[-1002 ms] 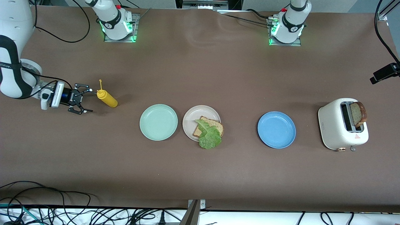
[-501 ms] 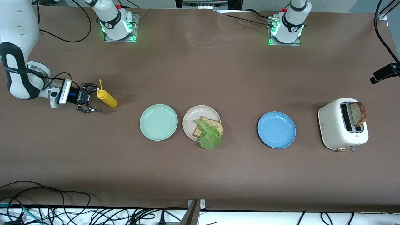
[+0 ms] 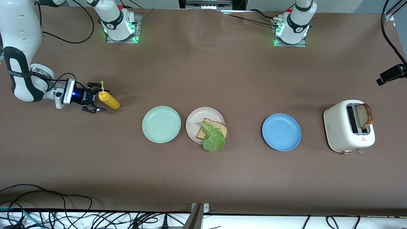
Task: Make sandwich on beige plate with both arms
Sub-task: 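Move the right gripper to the yellow mustard bottle, then grasp the mustard bottle with the right gripper and lift it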
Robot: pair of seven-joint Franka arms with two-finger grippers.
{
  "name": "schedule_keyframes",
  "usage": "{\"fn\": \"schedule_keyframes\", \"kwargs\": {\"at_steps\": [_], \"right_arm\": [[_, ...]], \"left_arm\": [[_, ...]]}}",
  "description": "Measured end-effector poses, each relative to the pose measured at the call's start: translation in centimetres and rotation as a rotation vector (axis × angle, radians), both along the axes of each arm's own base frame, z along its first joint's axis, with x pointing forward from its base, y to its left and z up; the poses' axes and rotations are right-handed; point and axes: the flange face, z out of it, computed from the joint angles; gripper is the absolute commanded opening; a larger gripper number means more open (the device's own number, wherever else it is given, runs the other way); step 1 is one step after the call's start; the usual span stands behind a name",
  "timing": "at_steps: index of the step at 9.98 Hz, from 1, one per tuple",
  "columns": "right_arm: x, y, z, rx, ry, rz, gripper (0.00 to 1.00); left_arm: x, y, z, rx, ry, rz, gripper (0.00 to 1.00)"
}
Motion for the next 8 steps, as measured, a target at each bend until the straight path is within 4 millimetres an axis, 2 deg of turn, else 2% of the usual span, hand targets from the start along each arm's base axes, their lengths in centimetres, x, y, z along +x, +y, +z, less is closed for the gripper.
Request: {"fn": "schedule_keyframes", "kwargs": {"at_steps": [1,2,3,4,5,8], "right_arm": [[0.0,0.4,-0.4,0.008,0.0,0.003,0.94],[0.0,0.8,-0.8,0.018,-0.001,-0.003,0.72],[0.0,1.3,-1.2,0.028,0.0,-0.007,0.45],[0.0,1.6,-1.6,0.035,-0.001,-0.01,0.11],[0.0,1.8,-1.9,0.041,-0.008,-0.016,0.0],[0.4,2.3,-2.1,0.049,-0.024,-0.024,0.0]], "left_arm": [[0.0,0.0,0.0,0.0,0.0,0.0,1.0],[0.0,0.0,0.0,0.0,0.0,0.0,1.0],[0.0,0.0,0.0,0.0,0.0,0.0,1.0],[0.0,0.0,0.0,0.0,0.0,0.0,1.0],[0.0,0.0,0.0,0.0,0.0,0.0,1.0],[0.0,0.0,0.0,0.0,0.0,0.0,1.0]]}}
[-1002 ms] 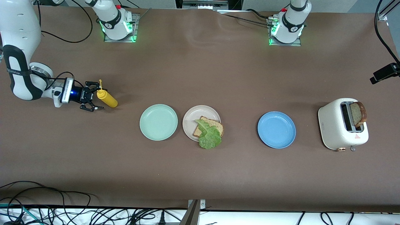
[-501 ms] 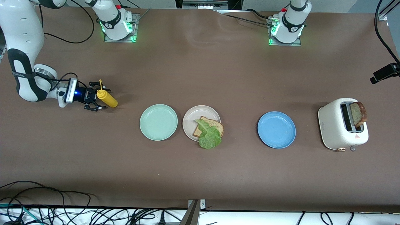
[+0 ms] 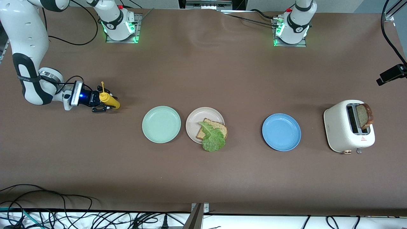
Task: Make sandwich on beige plate with both arms
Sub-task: 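Grasp the mustard bottle with the right gripper and lift it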
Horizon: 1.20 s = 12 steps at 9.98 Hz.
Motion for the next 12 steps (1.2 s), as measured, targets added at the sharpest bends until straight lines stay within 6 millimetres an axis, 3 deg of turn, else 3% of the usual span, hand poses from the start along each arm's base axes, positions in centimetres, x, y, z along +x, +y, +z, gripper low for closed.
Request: {"fn": "schedule_keyframes", "kwargs": {"at_steps": [2,4,8,12], "right_arm": [[1.1,1.3,0.1,-0.003,-0.01,-0.001,0.0],[3.9,3.1,1.3,-0.055,0.009,-0.008,0.0],[9.3,8.7,8.5,-0.236,0.048,-0.043,0.0],[12.7,17.6,15.5,-0.51,0.166,-0.007,0.0]], "left_arm": [[0.0,0.0,0.0,0.0,0.0,0.0,1.0],[0.0,0.0,0.0,0.0,0.0,0.0,1.0],[0.0,0.0,0.0,0.0,0.0,0.0,1.0],[0.0,0.0,0.0,-0.001,0.0,0.0,1.0]]}}
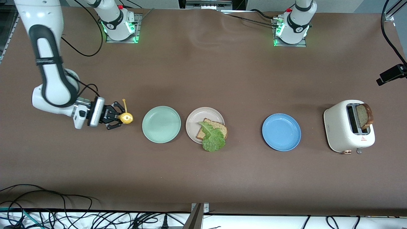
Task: Make sandwich on beige plate with both arms
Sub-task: 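Grasp the mustard bottle with the right gripper and lift it, then carry the mustard bottle with the right gripper over the bread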
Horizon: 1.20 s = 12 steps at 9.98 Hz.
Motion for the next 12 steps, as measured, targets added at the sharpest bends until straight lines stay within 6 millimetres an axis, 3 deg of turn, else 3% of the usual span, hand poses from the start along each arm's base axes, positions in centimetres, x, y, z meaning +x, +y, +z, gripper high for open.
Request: {"fn": "schedule_keyframes", "kwargs": {"at_steps": [2,5,7,9,12], "right_arm": [[1.2,4.3,2.3,-0.111,0.045,-0.002,0.0],[0.9,9.5,3.0,-0.255,0.041,0.014,0.0],[0.4,14.6,3.4,-0.387,0.064,0.023,0.0],[-0.3,19.9,2.6,-0.511,0.068,0.04,0.0],[-0.9,24.8,0.3,-0.707,0.052,0.049,0.0]], "left_arm": [[0.0,0.0,0.0,0.0,0.0,0.0,1.0],[0.0,-0.1,0.0,0.0,0.0,-0.001,1.0],[0.0,-0.1,0.0,0.0,0.0,-0.002,1.0],[0.0,-0.1,0.0,0.0,0.0,-0.002,1.0],[0.0,-0.1,0.0,0.0,0.0,-0.002,1.0]]}}
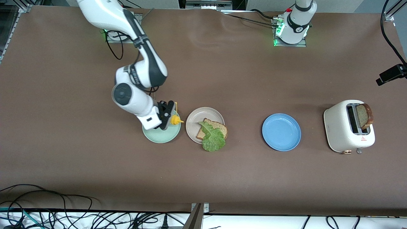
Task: Make sandwich on beige plate with both arms
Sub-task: 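Carry the mustard bottle with the right gripper over the bread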
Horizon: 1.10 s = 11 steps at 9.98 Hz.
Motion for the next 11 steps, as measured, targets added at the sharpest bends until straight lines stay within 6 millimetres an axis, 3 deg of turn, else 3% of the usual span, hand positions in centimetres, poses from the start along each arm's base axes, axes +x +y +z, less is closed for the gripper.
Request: {"fn": "schedule_keyframes", "kwargs": {"at_steps": [3,4,8,11], "right_arm": [[-1.1,2.3,-3.9,-0.172,0.014,0.042,0.0],[-1.0,2.7,-4.0,-0.215,0.028,0.036,0.0],[-0.1,5.1,-0.7,-0.335,0.035,0.033,0.0],[0.8,8.2,0.0,-0.376,-0.002,-0.006,0.0]], "left_arm": [[0.0,0.0,0.0,0.0,0.0,0.001,1.0],[0.0,0.0,0.0,0.0,0.0,0.001,1.0],[0.0,0.0,0.0,0.0,0.0,0.001,1.0],[0.0,0.0,0.0,0.0,0.0,0.001,1.0]]}}
